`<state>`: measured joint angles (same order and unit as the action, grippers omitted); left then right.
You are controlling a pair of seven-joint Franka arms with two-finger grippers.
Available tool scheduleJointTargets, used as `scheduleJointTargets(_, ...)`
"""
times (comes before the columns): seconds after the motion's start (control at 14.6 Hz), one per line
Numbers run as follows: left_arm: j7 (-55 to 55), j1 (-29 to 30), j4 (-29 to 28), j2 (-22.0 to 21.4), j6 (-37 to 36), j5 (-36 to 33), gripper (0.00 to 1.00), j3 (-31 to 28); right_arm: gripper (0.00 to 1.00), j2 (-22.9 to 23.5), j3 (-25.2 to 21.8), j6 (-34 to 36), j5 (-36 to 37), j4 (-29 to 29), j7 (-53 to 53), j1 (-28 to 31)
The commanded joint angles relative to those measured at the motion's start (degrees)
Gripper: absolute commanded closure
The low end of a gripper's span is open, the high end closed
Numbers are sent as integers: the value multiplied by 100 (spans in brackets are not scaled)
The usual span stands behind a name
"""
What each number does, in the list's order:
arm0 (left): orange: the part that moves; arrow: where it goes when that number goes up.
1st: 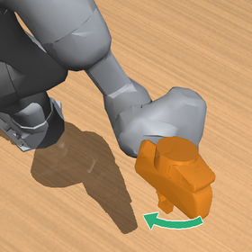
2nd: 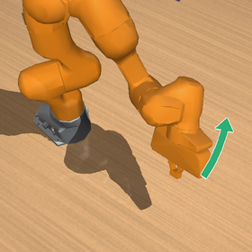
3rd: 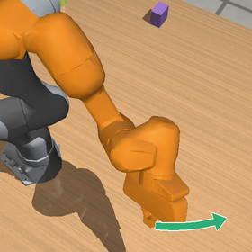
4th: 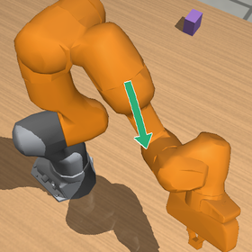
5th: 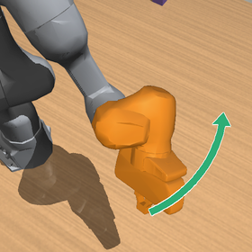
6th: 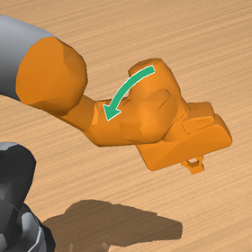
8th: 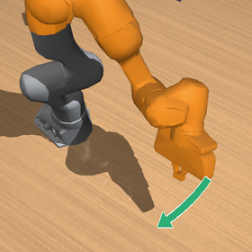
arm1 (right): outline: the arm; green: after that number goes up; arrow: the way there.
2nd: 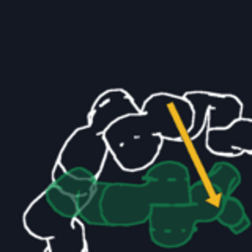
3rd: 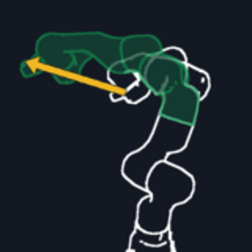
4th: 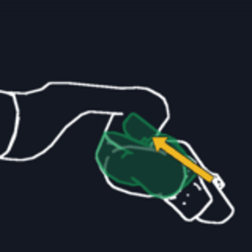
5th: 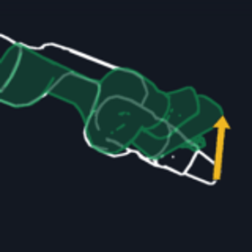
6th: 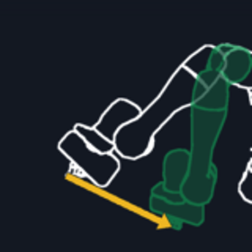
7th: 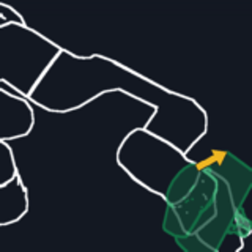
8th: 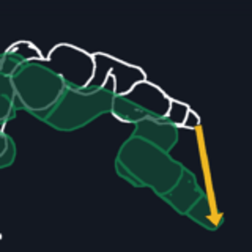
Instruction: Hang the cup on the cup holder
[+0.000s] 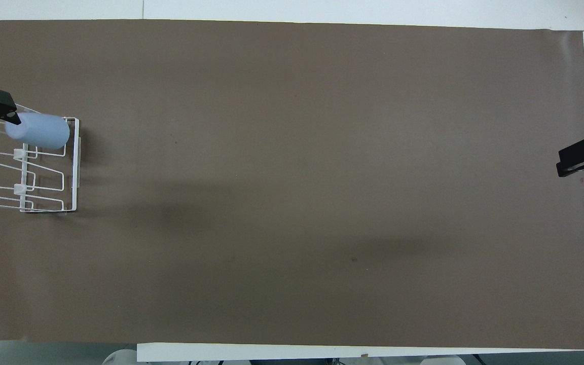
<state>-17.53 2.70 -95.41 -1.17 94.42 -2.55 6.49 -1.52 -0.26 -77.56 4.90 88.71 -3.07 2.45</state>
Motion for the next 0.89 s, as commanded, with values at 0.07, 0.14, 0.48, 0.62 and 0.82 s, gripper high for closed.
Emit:
scheduleJointTargets(0.07,1550,-50,111,-6,-450,167,0,106,1,-138,0,-22,-112,164,25,27)
scheduleJointTargets(0.14,1551,-207,146,12,-459,228,0,141,1,-138,0,-22,-112,164,25,27)
scheduleJointTargets(0.48,1358,-569,462,179,-697,483,0,142,1,-138,0,-22,-112,164,25,27)
scheduleJointTargets(0.62,1358,-552,462,187,-697,457,0,142,1,-138,0,-13,-112,164,25,27)
scheduleJointTargets(0.82,1349,-560,462,179,-688,448,0,142,1,-138,0,-22,-121,164,25,27)
